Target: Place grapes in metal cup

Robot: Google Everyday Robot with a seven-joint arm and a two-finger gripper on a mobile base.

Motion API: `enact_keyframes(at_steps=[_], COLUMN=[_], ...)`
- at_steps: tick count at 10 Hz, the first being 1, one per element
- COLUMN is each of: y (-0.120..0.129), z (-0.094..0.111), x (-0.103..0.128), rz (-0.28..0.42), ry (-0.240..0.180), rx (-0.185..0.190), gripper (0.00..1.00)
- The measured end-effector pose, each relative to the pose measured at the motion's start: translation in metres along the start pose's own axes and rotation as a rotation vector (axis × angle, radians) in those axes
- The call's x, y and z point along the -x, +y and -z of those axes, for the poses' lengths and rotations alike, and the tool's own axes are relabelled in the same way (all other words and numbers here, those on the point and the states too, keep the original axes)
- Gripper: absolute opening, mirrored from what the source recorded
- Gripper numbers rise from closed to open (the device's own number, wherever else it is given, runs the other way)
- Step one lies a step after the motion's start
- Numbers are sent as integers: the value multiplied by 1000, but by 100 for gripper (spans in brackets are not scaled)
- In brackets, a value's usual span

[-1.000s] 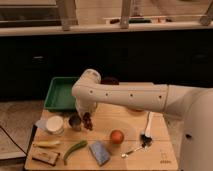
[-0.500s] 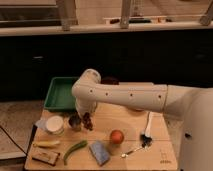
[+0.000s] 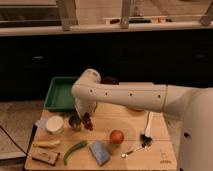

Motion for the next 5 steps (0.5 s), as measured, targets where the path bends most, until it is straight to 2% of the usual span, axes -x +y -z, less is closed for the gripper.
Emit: enact_keyframes(at_steps=[5], y=[-23], z=[-3], x=[-5], rz=[40], ry=[-19], rx=[11], gripper=[0])
